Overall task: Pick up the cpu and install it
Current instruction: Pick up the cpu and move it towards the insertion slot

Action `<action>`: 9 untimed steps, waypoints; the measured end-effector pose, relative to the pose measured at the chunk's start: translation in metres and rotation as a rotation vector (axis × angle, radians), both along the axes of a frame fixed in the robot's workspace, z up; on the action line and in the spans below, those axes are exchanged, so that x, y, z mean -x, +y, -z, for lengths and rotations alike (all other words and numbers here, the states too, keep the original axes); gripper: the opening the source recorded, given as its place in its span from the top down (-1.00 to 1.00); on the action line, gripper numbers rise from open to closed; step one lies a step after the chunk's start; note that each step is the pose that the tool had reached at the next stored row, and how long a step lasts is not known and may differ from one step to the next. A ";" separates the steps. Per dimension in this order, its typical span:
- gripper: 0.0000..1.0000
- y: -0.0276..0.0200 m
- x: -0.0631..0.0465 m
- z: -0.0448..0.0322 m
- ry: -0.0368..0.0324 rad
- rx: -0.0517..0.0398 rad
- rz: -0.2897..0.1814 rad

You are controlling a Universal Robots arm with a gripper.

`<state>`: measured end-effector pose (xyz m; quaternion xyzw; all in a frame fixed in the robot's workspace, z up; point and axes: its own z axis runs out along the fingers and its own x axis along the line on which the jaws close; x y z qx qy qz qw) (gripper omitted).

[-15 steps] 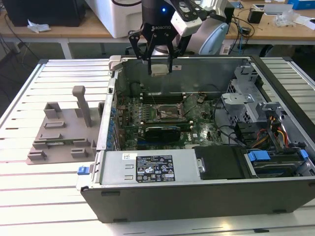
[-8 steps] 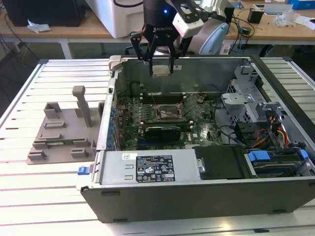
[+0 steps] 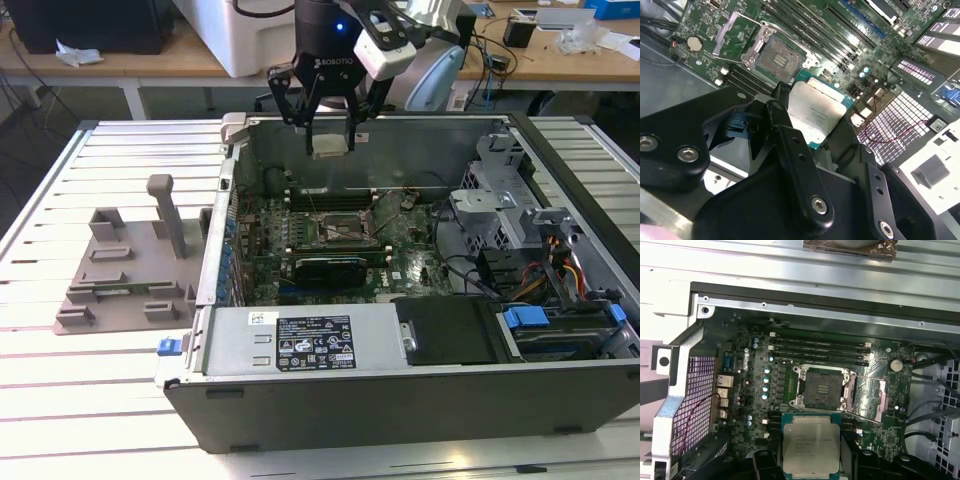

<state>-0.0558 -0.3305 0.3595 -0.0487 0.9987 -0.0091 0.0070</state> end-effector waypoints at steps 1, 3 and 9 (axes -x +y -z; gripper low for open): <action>-0.09 0.0001 -0.001 0.0006 0.0000 -0.0001 0.000; -0.09 0.0001 -0.001 0.0014 0.0000 0.0000 0.000; -0.09 0.0003 -0.003 0.0041 0.0000 0.0000 0.000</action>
